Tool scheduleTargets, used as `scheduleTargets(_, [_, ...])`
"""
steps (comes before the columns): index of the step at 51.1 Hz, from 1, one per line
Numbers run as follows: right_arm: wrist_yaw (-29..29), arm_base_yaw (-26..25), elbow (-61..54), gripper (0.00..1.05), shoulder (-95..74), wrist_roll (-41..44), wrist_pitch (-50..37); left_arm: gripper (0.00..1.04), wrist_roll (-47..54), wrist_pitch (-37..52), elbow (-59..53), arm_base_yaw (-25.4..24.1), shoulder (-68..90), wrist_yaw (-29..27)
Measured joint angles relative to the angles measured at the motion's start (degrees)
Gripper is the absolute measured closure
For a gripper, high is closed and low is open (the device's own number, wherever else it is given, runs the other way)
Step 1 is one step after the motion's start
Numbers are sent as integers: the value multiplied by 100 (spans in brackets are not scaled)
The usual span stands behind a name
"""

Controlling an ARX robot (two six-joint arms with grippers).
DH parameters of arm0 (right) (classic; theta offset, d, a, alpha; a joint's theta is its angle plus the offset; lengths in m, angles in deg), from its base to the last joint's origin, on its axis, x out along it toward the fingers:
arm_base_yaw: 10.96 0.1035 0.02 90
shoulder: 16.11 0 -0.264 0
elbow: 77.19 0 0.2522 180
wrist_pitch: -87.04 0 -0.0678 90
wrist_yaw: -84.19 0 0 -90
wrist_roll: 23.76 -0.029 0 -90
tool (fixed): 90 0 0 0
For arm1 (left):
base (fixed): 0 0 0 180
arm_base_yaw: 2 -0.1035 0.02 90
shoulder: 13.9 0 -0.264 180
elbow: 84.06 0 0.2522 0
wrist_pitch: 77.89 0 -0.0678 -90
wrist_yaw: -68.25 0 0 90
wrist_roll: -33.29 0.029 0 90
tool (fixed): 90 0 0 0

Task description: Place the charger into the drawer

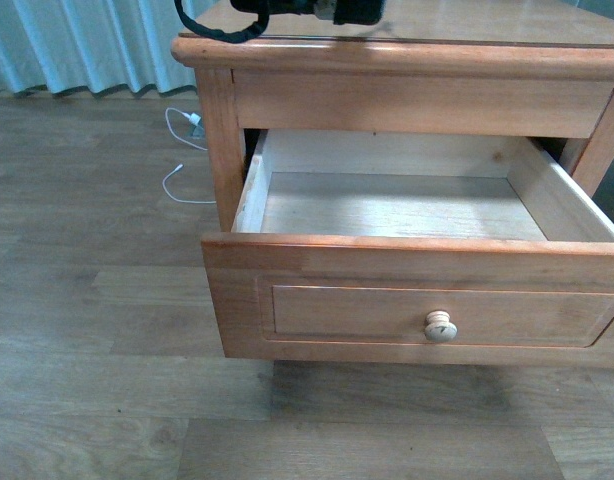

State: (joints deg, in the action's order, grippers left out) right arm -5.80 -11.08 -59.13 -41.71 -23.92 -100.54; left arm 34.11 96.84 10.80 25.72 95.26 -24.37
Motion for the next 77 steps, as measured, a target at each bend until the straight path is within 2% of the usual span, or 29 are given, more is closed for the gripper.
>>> scheduleTargets(16, [0, 0, 0, 8, 0, 0, 0, 65, 63, 127, -1158, 238, -472, 437])
scheduleTargets(34, [0, 0, 0, 8, 0, 0, 0, 65, 179, 146, -1394, 267, -229, 437])
scheduleTargets(35, [0, 0, 0, 8, 0, 0, 0, 64, 173, 136, -1394, 267, -212, 442])
scheduleTargets(45, [0, 0, 0, 8, 0, 0, 0, 24, 195, 83, -1394, 267, -15, 199])
scheduleTargets(52, [0, 2, 0, 8, 2, 0, 0, 5, 85, 365, -1484, 240, -175, -83])
scheduleTargets(63, [-2, 0, 0, 8, 0, 0, 0, 6, -105, 935, -2173, -2, -1314, -831])
scheduleTargets(70, [0, 2, 0, 8, 0, 0, 0, 6, -118, 1075, -2951, -232, -2413, -984])
scheduleTargets(77, [0, 0, 0, 8, 0, 0, 0, 6, -216, 780, -3775, -584, -3659, -957])
